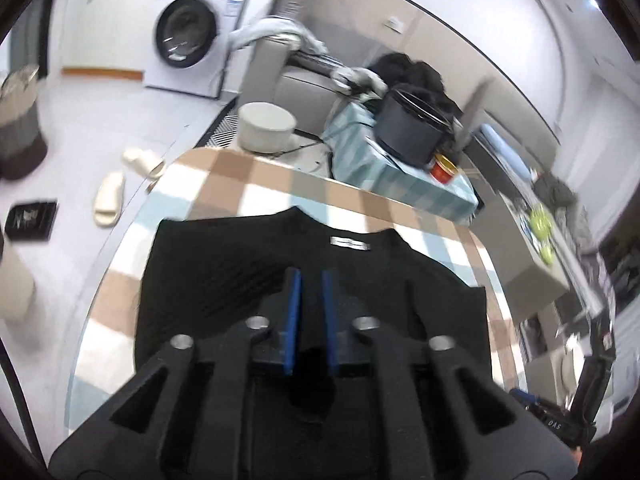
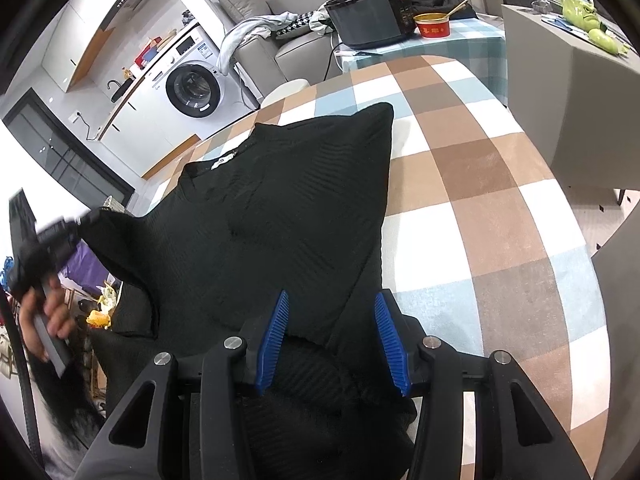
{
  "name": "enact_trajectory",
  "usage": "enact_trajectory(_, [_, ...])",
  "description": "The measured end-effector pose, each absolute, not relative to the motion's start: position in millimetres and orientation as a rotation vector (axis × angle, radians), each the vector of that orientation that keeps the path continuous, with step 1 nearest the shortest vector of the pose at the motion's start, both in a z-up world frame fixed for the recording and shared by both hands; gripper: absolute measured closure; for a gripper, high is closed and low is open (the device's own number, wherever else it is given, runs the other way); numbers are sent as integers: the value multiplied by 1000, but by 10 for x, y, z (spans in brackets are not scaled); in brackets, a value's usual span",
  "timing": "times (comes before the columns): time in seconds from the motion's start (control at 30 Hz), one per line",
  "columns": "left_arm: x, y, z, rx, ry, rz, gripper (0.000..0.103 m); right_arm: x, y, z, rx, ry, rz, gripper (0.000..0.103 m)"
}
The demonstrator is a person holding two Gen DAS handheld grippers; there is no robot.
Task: Fold small clothes
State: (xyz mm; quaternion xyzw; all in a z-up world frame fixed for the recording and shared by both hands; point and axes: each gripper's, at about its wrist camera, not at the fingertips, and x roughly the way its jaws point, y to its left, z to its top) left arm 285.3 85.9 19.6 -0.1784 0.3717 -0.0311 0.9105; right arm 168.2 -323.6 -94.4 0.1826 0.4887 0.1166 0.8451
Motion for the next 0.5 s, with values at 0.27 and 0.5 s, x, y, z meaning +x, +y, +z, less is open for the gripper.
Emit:
enact_trajectory(0.27, [2442, 1064, 123, -339, 739, 18, 19, 1615, -3315, -912, 380, 1019, 223, 51])
enact_trajectory(0.5, [2283, 1580, -620, -332, 925, 219, 23, 1856, -3301, -1059, 346, 1069, 213, 51])
